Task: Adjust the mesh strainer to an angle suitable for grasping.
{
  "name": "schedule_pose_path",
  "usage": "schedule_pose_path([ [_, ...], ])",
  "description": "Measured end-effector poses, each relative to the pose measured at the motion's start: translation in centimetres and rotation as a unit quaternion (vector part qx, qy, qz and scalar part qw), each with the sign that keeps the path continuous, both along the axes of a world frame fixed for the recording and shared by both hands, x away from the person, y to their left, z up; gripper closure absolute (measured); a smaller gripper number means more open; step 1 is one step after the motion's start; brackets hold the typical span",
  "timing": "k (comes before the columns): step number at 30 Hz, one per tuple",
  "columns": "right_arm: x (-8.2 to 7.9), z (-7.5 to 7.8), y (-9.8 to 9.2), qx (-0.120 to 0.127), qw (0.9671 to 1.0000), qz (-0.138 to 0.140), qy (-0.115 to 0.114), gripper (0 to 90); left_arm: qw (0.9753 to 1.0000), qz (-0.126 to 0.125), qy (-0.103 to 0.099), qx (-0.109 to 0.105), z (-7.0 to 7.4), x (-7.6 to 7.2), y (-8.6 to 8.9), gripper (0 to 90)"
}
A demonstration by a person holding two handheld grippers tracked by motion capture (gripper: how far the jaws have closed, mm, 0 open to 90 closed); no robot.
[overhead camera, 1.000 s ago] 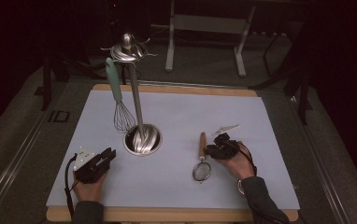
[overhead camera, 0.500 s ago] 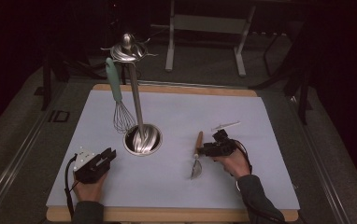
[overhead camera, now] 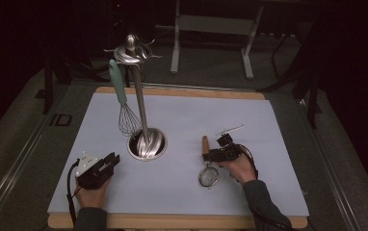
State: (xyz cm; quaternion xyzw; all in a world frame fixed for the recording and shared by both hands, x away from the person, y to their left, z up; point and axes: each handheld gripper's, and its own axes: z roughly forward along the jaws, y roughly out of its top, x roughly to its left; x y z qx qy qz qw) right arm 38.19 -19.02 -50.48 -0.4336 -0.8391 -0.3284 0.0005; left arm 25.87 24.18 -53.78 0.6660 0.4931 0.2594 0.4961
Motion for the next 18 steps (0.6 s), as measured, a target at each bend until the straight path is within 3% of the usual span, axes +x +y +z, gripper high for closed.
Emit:
schedule_pose_path([
  [10,0.7,0.0,2.5,-0.022,0.9985,0.029,0.040,60.5,1.0000,0.002,-0.002,-0.004,0.0,0.0,0.1,72.6],
  [18,1.0,-0.2,4.9,-0.041,0.9952,0.038,0.081,65.2,1.0000,0.002,-0.002,-0.007,0.0,0.0,0.1,72.6],
])
